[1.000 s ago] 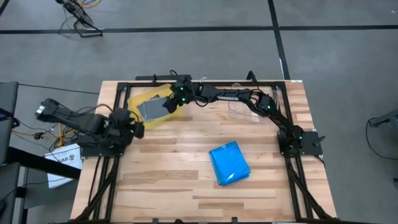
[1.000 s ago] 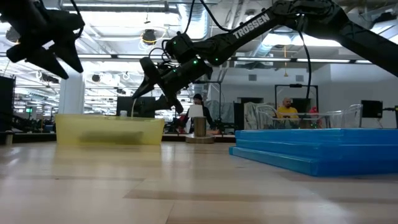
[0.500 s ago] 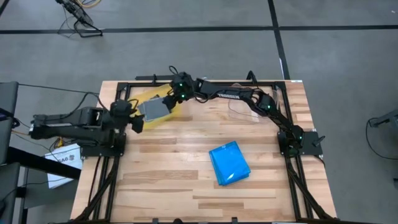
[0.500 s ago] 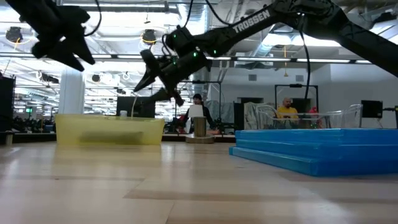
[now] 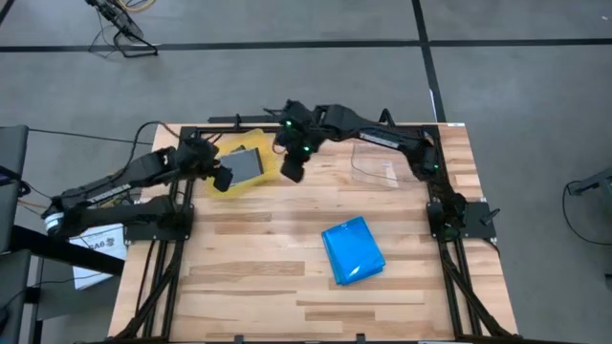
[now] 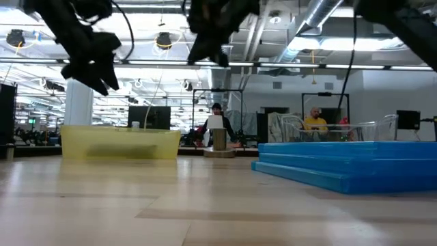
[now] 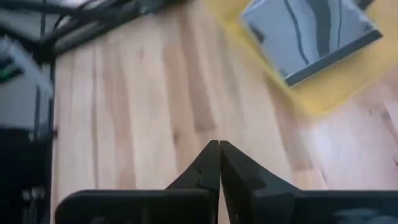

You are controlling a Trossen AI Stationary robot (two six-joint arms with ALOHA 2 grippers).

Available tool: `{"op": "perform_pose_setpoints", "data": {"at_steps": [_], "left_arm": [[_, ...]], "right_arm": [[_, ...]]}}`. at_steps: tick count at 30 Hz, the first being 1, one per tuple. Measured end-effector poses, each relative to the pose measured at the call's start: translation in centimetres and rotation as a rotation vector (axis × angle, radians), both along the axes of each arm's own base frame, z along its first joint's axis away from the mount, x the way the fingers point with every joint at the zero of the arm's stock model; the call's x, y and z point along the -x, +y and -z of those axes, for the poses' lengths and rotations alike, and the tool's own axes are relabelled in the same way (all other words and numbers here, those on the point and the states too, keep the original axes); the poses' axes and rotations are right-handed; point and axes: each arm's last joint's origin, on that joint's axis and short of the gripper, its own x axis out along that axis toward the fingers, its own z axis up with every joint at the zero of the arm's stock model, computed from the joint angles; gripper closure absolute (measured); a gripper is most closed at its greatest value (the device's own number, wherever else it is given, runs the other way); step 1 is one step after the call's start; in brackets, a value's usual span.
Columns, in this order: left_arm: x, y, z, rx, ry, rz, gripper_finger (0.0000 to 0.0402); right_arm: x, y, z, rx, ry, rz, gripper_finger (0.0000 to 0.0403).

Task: Pick & place jewel cases by type
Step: Put the black CD case into the yellow bin

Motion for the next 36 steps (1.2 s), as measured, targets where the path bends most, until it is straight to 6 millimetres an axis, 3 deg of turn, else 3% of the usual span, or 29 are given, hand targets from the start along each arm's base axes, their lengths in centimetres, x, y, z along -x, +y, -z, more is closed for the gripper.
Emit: {"op": "perform_pose_setpoints", "data": {"at_steps": [8,17,21,28,36], "left_arm": [[-2.1,2.8,2.2,0.145,0.065,0.040,0.0169],[-4.8,5.4,1.8,0.096,0.248,0.048,0.0246],[-5.7,6.2,2.0,0.084,0.330,0.090,0.0289],[-6.8,7.1,4.0,0.106,0.430,0.178,0.0387],[-7.4,8.0,5.4,0.106,0.470,0.217,0.0400]], "right_arm": [[4.3,4.5,-4.4,0.017,0.066,-0.099,0.0402],[9.4,8.1,-8.0,0.076,0.161,-0.204,0.0403],[10.9,8.4,-9.2,0.126,0.169,-0.180,0.0403],[12.3,8.0,-10.3,0.146,0.149,-0.154,0.0403],[12.8,7.0,-10.7,0.142,0.141,-0.120,0.0403]]}}
